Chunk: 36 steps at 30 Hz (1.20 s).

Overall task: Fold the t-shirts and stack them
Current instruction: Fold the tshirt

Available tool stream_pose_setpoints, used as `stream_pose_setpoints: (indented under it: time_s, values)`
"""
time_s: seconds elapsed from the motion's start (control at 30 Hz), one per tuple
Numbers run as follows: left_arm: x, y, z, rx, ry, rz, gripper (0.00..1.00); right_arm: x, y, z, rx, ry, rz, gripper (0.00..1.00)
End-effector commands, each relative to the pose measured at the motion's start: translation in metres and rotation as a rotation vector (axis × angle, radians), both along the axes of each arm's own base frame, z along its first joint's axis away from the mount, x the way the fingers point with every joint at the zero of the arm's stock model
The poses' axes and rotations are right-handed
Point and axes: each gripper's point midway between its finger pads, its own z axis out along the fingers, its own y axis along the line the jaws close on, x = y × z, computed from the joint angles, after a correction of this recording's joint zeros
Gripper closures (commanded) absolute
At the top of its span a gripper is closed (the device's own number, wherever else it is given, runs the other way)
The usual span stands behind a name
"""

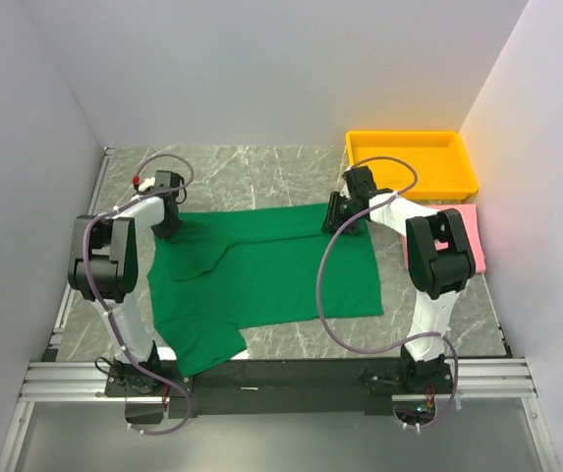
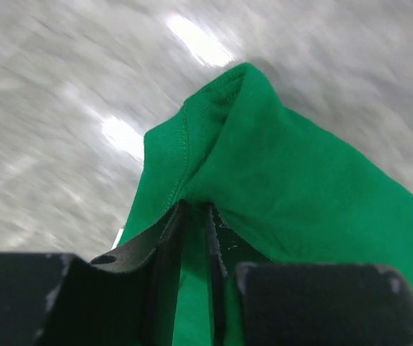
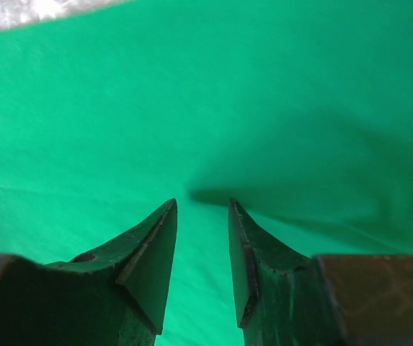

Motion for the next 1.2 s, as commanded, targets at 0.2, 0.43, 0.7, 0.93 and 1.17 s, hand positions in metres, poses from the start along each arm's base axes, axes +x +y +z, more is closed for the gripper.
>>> stream_pose_setpoints:
  time_s: [0.2,0.43,0.7,0.93,1.17]
  values:
    - [-0.006,0.062,0.005,0.215,0.086,-0.001,0.73,0.035,0.0,0.031,-0.047,-0.114,-0.026,0.58]
    - [-0.01,0.075,0.009,0.24,0.069,0.012,0.64,0.08,-0.004,0.056,-0.064,-0.207,-0.087,0.61]
    - [-0.008,0.076,0.011,0.223,0.052,0.028,0.65,0.099,-0.019,0.033,-0.084,-0.128,-0.157,0.73]
    - [-0.007,0.074,0.008,0.212,0.056,0.031,0.65,0.108,-0.042,0.001,-0.084,-0.044,-0.231,0.76]
    - [-0.01,0.077,0.007,0.228,0.066,0.04,0.64,0.122,-0.045,-0.01,-0.089,0.004,-0.27,0.77]
